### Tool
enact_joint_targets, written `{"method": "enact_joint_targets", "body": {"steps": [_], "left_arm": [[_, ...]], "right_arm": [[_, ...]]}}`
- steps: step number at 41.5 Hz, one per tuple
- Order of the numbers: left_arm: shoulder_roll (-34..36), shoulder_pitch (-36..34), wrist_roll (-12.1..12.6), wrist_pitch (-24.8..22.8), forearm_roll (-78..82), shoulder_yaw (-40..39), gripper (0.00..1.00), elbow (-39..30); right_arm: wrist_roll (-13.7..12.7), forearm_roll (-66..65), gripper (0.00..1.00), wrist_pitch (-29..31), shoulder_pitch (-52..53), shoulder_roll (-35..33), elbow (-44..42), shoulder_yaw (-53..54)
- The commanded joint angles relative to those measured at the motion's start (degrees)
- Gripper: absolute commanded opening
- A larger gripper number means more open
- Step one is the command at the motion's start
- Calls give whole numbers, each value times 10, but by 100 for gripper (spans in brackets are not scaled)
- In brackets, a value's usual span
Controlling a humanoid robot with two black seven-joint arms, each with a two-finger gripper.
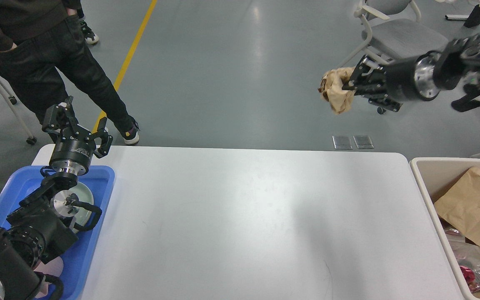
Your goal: Tidy desktop
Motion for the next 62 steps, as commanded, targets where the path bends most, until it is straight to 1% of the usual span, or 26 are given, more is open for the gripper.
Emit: {"method": "enact_joint_targets", "body": {"steps": [1,3,4,8,9,11,18,19,20,21,23,24,30,35,38,44,49,50,52,54,58,59,62], "left_arm": [[0,0,0,-1,0,0,97,0],[0,0,0,0,0,0,97,0],[0,0,0,0,0,1,97,0],[0,0,0,-1,0,1,97,0],[0,0,0,0,0,1,97,0],[0,0,0,-1,0,0,97,0],[0,0,0,0,0,0,97,0],[0,0,0,0,0,0,97,0],[0,0,0,0,0,0,97,0],[0,0,0,0,0,1,97,0],[0,0,0,0,0,0,97,0],[0,0,0,0,0,1,97,0],[0,0,0,-1,0,1,97,0],[0,0,0,-1,0,1,97,0],[0,0,0,-1,0,1,97,0],[0,0,0,0,0,1,97,0],[0,0,0,0,0,0,97,0],[0,0,0,0,0,1,97,0],[0,0,0,0,0,0,97,0],[0,0,0,-1,0,1,97,0],[0,0,0,0,0,0,97,0],[0,0,0,0,0,0,97,0],[0,0,0,0,0,0,97,0]], "right_arm": [[-1,-4,0,11,9,-55,-21,-14],[-1,-4,0,9,-10,-68,-40,-25],[-1,-4,0,4,-43,-80,-64,-38],[-1,-4,0,-16,-142,-91,-116,-44],[0,-4,0,-33,-192,-95,-143,-42],[1,-4,0,-55,-241,-99,-162,-39],[4,-4,0,-131,-388,-100,-198,-10],[4,-4,3,-150,-422,-97,-220,5],[4,-4,15,-159,-441,-95,-233,14],[4,-4,30,-167,-458,-91,-245,24],[4,-3,71,-182,-495,-84,-274,47],[3,-2,100,-193,-527,-70,-306,72],[3,-2,100,-197,-602,-28,-365,122],[3,8,100,-198,-602,-23,-371,133],[2,8,100,-199,-597,-15,-373,179],[6,7,100,-197,-592,-13,-373,349],[8,7,100,-197,-592,-6,-370,544],[8,7,100,-196,-593,7,-368,618],[8,7,100,-195,-592,35,-365,710],[11,7,100,-195,-590,52,-364,755],[27,7,100,-195,-588,82,-348,818],[40,7,100,-194,-588,90,-333,834],[70,6,100,-192,-589,98,-317,843]]}}
